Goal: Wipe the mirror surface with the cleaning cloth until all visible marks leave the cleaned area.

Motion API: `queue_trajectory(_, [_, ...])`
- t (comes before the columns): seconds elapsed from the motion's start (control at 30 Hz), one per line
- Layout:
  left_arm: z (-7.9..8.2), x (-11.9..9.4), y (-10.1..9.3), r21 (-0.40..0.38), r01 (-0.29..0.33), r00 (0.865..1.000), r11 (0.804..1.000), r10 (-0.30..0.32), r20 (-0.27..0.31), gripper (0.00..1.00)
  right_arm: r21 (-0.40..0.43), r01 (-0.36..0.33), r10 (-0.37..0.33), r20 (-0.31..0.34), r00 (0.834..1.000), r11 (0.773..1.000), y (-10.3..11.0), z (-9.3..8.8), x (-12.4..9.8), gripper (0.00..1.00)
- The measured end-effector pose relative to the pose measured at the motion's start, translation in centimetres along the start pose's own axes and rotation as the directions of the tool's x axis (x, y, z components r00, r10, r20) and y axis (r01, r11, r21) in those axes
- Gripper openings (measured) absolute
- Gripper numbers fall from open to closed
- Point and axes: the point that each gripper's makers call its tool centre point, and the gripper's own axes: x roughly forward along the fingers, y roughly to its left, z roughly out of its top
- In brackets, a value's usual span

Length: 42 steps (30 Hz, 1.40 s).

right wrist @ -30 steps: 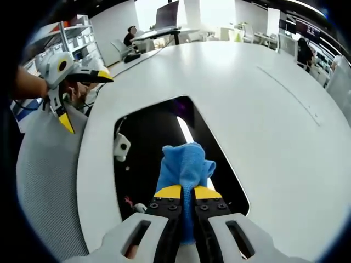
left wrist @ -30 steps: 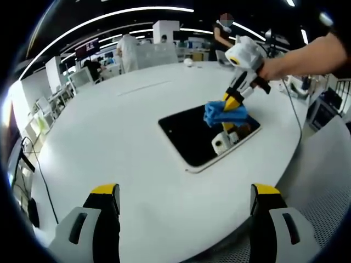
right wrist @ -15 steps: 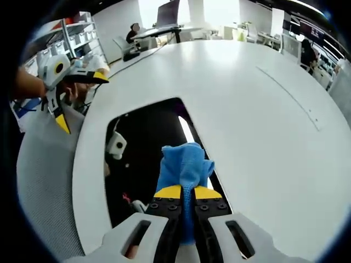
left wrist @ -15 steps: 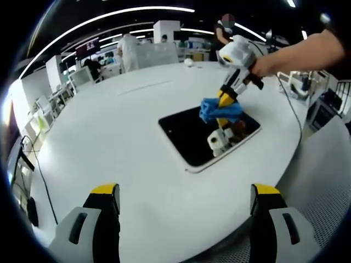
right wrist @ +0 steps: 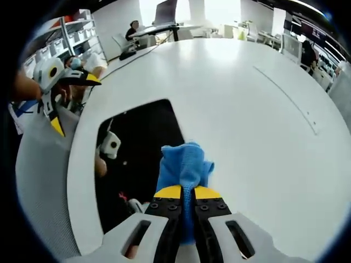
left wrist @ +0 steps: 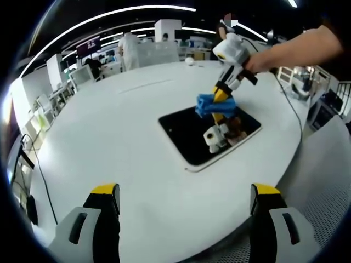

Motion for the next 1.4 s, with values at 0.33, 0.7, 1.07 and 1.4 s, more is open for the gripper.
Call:
queue_trajectory(0.33, [0.0, 0.1, -0.3, 0.005, -0.003, 1.000, 1.000, 0.003, -0.009, 1.00, 0.008, -0.001, 0.001, 0.015, 1.000, 1.000, 0.0, 0.1, -0.1, 0.00])
queue_trajectory(0.7, [0.1, 0.2, -0.2, 0.000, -0.004, 1.000, 1.000, 0.004, -0.004, 1.00, 0.058, 0.026, -0.029, 0.042, 0.999, 0.998, -0.2, 0.0, -0.1, 0.01])
queue_trajectory(1.07, [0.7, 0.3, -0.4, -0.013, 0.019, 0.999, 1.000, -0.018, 0.032, 1.00, 0.077, 0.072, -0.075, 0.032, 0.997, 0.994, -0.3, -0.1, -0.1, 0.01])
queue_trajectory(1.4, [1.7, 0.1, -0.5, -0.013, 0.030, 0.995, 0.999, -0.029, 0.093, 1.00, 0.139, 0.090, -0.097, 0.046, 0.994, 0.986, -0.8, -0.1, -1.2, 0.01])
